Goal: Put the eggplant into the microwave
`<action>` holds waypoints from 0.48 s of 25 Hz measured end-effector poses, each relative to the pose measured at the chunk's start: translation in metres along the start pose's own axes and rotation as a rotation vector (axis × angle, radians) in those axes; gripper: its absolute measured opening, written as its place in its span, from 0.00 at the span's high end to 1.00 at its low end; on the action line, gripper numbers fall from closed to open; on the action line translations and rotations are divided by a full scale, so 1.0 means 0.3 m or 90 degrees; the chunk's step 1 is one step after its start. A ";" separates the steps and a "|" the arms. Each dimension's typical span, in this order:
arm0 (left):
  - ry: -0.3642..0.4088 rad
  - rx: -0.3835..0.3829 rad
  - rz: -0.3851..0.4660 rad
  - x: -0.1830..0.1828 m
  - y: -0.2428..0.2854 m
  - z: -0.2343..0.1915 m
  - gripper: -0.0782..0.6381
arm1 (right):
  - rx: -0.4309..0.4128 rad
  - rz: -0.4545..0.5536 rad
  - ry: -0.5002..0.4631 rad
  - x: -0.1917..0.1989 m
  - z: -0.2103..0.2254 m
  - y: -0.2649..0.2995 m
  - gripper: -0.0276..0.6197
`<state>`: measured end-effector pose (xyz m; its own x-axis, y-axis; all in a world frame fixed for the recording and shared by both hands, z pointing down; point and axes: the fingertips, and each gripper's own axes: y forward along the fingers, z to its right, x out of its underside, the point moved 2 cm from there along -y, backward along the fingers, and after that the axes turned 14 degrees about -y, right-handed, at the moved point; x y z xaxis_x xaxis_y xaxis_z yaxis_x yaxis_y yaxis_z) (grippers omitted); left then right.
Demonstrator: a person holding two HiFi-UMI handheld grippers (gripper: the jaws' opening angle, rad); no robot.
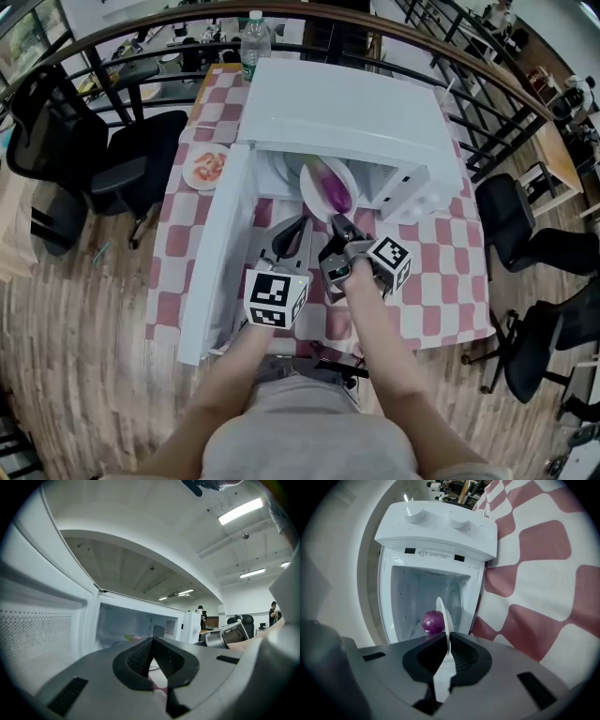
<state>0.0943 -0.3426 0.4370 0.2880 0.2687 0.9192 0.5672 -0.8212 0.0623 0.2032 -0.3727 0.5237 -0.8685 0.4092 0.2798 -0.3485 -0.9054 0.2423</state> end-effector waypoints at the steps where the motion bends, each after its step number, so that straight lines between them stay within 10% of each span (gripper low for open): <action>1: 0.000 -0.001 0.000 0.000 0.004 -0.007 0.88 | 0.001 -0.001 0.001 -0.003 0.007 0.012 0.90; 12: 0.001 -0.012 -0.015 0.041 0.049 -0.037 0.88 | 0.011 -0.019 0.005 -0.033 0.053 0.148 0.90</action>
<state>0.0976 -0.3569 0.4536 0.2732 0.2876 0.9180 0.5591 -0.8240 0.0918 0.2020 -0.4153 0.5466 -0.8606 0.4346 0.2654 -0.3678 -0.8910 0.2663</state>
